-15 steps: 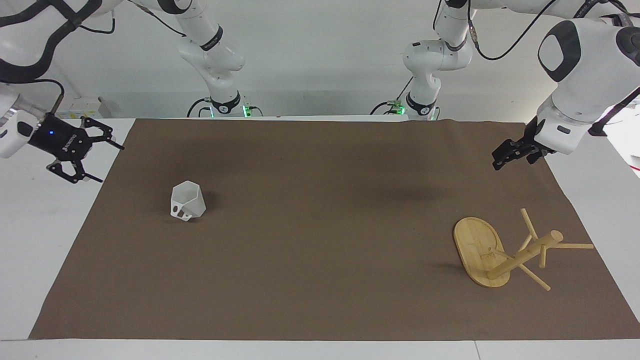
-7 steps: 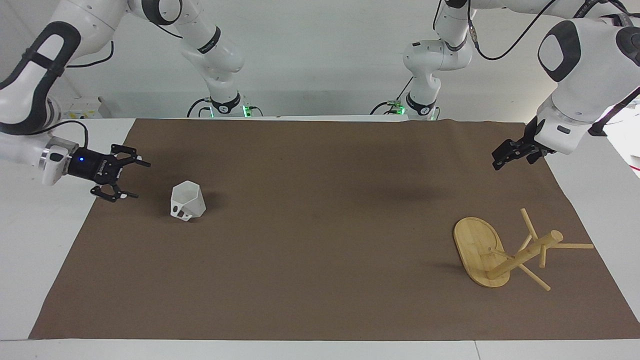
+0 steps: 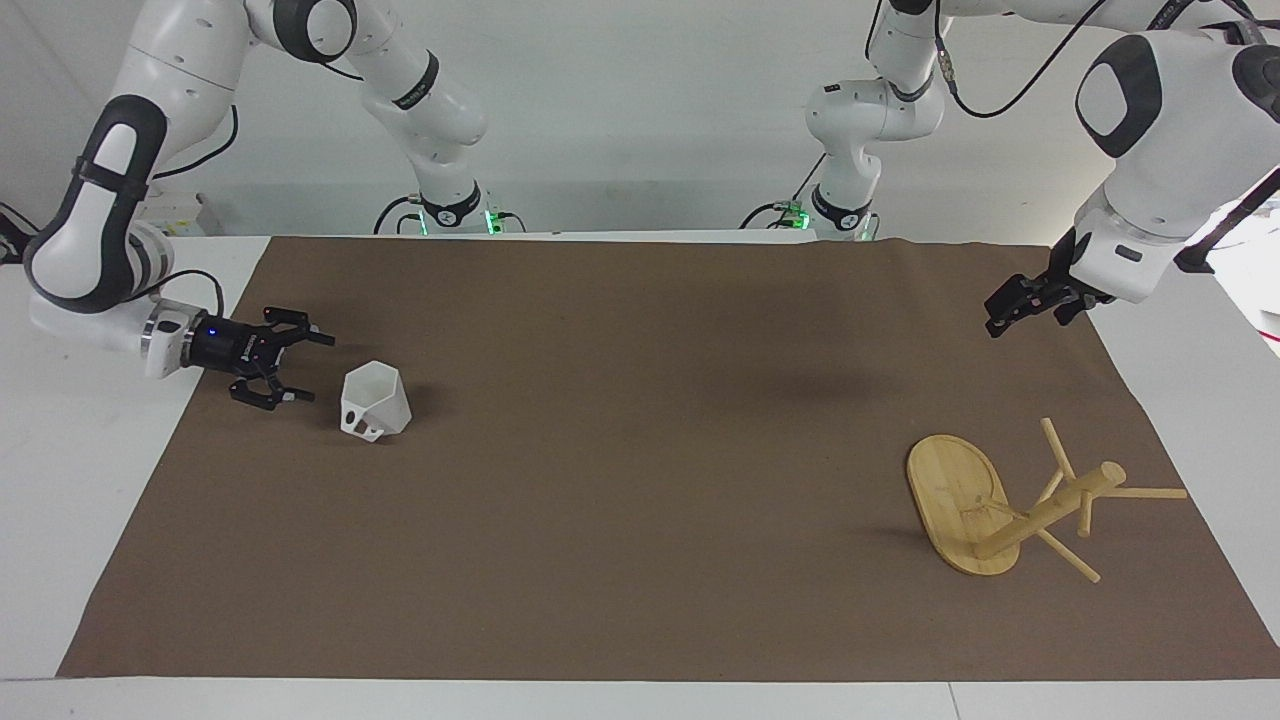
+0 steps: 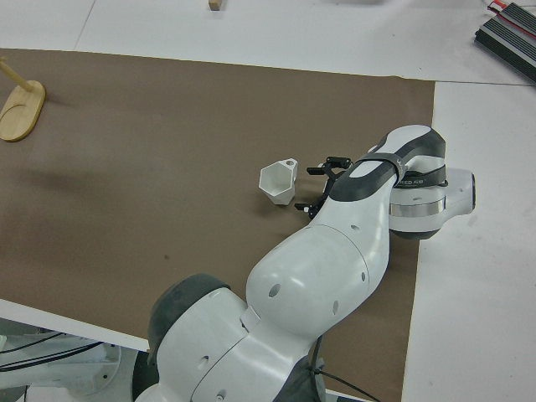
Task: Hang cup on rack
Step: 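Reach the right gripper to the white hexagonal cup, then close the right gripper on the white cup's side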
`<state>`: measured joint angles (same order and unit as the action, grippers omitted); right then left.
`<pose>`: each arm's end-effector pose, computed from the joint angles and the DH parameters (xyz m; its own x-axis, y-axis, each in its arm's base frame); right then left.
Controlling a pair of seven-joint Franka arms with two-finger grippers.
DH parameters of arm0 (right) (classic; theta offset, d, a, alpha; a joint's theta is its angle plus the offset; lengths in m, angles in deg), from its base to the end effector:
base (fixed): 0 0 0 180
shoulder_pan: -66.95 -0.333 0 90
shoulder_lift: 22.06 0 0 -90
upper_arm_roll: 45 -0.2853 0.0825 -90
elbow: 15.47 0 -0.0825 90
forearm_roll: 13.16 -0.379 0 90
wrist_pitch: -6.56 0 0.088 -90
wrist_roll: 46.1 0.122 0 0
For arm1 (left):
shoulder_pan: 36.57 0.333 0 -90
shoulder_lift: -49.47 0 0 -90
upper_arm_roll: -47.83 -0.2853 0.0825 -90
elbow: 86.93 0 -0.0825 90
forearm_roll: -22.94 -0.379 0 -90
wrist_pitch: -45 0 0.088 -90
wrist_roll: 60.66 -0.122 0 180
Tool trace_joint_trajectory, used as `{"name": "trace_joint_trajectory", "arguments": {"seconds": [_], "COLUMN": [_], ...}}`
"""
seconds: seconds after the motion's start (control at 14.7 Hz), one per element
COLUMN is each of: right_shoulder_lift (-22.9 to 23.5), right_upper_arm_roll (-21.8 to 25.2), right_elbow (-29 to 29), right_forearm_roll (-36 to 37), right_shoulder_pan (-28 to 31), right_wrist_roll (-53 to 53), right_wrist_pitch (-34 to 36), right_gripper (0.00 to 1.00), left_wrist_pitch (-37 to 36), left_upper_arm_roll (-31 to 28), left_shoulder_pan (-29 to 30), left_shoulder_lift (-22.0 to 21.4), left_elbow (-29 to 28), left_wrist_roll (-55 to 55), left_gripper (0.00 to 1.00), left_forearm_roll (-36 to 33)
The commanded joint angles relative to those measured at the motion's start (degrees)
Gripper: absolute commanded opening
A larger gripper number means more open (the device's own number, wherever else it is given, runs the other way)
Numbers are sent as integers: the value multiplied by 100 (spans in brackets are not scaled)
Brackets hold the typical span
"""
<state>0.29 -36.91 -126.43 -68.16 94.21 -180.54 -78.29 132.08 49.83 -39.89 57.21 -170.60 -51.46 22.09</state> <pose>0.4873 -0.2139 0.2552 0.1625 0.3830 0.9094 0.9835 -0.1366 -0.1182 0.5774 -0.0507 0.5495 0.9950 0.0686 -0.0728 0.0672 -0.9975 -0.0221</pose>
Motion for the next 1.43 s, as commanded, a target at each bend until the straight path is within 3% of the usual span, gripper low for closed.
{"name": "trace_joint_trajectory", "arguments": {"seconds": [0.0,0.2,1.36], "right_shoulder_lift": [-89,-204,-257], "right_upper_arm_roll": [-53,-53,-88], "right_elbow": [-363,-918,-1288], "right_forearm_roll": [-222,-451,-1119], "right_shoulder_pan": [25,-1,-608], "right_wrist_roll": [-144,-144,-416], "right_wrist_pitch": [-364,-717,-1262], "right_gripper": [100,100,100], "left_wrist_pitch": [117,134,161], "left_upper_arm_roll": [20,20,82], "left_shoulder_pan": [7,7,-134], "left_shoulder_lift": [-238,-238,-238], "left_elbow": [-238,-229,-247], "left_wrist_roll": [-6,-6,-24], "left_gripper": [100,100,100], "left_forearm_roll": [-126,-126,-126]}}
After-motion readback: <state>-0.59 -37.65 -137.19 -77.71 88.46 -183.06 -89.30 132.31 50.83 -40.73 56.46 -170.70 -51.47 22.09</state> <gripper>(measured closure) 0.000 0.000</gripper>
